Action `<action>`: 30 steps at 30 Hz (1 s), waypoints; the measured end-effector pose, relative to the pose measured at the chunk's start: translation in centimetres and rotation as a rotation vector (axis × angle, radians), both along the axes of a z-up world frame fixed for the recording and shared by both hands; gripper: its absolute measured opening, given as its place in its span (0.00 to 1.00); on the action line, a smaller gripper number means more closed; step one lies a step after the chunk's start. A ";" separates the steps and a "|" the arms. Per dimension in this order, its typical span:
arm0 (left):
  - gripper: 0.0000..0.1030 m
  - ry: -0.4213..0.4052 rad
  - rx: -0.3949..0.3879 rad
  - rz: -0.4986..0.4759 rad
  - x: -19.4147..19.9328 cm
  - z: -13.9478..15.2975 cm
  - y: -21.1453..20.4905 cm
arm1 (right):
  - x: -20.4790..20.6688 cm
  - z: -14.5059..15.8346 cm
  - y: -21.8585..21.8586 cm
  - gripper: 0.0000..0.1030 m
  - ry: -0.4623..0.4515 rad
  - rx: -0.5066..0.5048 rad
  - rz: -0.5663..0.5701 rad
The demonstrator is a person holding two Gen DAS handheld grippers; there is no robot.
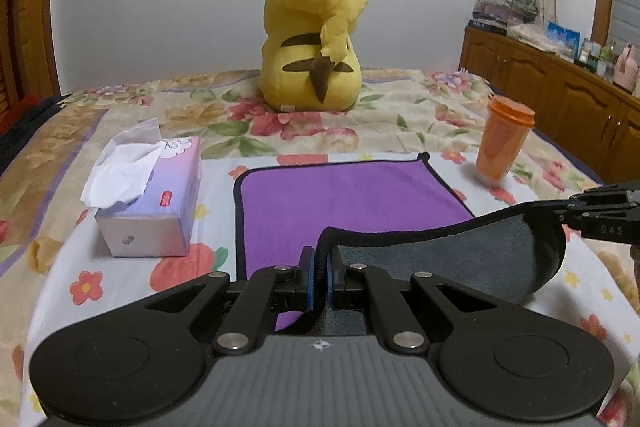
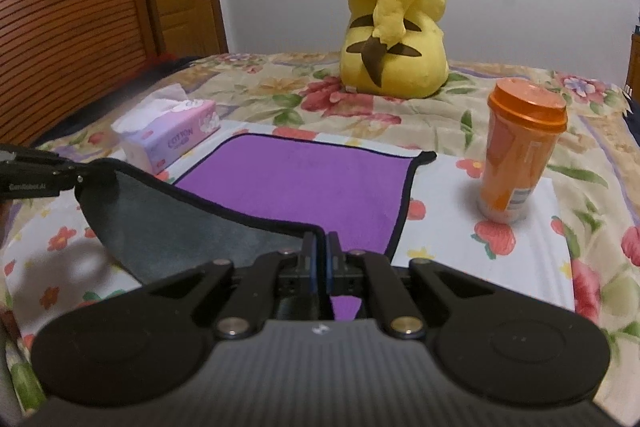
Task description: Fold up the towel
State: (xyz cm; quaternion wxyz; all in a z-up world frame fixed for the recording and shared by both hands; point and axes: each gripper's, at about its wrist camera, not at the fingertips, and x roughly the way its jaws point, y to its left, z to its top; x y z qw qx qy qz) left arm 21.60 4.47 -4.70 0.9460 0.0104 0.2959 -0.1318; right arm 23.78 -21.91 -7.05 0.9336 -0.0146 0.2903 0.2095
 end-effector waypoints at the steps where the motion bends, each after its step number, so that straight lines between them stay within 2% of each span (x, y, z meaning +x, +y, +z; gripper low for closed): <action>1: 0.09 -0.004 -0.007 0.001 0.0 0.1 0.0 | 0.0 0.1 -0.1 0.05 -0.004 0.004 -0.001; 7: 0.09 -0.019 -0.014 -0.005 0.4 0.7 -0.2 | 0.5 0.4 -0.4 0.05 -0.019 0.011 -0.003; 15: 0.09 -0.042 0.012 -0.021 1.3 0.8 -0.7 | 1.1 0.5 -0.2 0.04 -0.038 -0.010 0.012; 23: 0.09 -0.076 0.062 -0.044 3.6 1.0 -1.5 | 2.5 0.8 0.4 0.04 -0.083 -0.071 0.034; 30: 0.09 -0.102 0.069 -0.039 5.3 1.3 -1.4 | 3.8 0.7 0.8 0.04 -0.119 -0.115 0.033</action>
